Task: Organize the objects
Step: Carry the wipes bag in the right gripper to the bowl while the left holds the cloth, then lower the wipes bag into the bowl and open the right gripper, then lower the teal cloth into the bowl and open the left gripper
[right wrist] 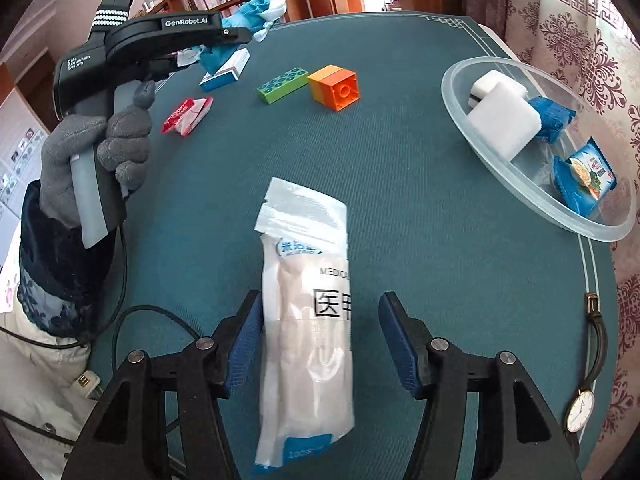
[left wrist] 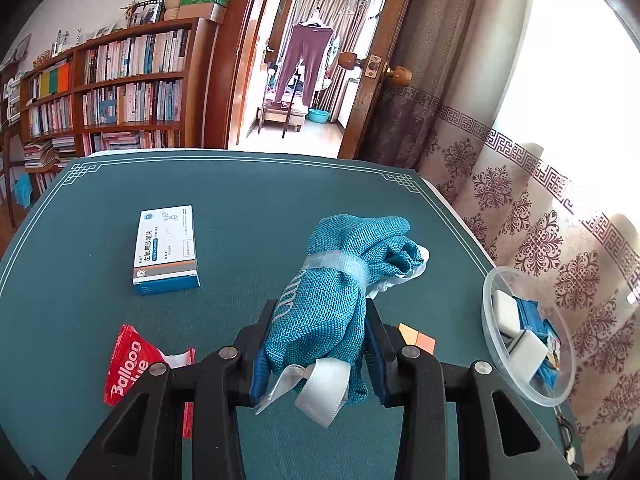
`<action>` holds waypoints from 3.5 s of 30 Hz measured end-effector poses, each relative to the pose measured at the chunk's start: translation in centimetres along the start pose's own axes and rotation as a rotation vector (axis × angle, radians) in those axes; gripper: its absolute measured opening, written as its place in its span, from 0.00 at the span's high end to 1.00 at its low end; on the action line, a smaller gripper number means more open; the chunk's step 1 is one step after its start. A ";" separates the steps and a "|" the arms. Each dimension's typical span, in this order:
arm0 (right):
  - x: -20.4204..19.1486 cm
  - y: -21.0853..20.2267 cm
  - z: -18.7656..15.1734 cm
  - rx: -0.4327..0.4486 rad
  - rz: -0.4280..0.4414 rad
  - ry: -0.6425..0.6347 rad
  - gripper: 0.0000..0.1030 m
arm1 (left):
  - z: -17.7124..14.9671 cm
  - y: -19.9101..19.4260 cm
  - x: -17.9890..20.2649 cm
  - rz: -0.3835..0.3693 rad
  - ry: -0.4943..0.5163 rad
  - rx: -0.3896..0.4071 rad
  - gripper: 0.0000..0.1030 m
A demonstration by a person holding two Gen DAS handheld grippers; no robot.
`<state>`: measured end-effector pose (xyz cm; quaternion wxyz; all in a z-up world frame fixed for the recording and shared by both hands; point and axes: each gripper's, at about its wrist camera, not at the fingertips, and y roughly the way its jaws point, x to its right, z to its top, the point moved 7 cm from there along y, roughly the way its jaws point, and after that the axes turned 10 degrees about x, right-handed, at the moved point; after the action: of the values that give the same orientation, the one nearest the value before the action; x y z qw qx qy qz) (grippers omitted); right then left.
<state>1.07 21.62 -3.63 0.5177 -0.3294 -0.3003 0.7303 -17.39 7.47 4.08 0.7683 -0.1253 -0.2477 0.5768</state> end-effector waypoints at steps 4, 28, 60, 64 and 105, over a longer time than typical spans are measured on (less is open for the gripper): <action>-0.3 0.2 -0.9 -0.026 -0.030 -0.031 0.42 | 0.2 -0.3 0.1 -0.006 -0.002 0.007 0.60; 10.9 -5.5 7.5 0.349 -0.082 0.453 0.55 | -0.6 -0.1 1.4 -0.026 0.025 -0.010 0.60; 20.1 -4.8 7.9 0.450 -0.337 0.718 0.52 | -1.9 0.6 2.9 -0.042 0.067 -0.037 0.60; 19.5 -5.3 7.0 0.451 -0.374 0.651 0.52 | -2.1 0.6 3.6 -0.051 0.075 -0.044 0.60; 17.6 -7.1 3.7 0.512 -0.330 0.372 0.52 | -4.3 7.8 25.9 -0.263 0.337 -0.172 0.58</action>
<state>-2.21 40.05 1.16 0.7402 -0.2634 -0.0573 0.6160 -16.07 34.85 2.82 0.8538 -0.2515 -0.1782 0.4195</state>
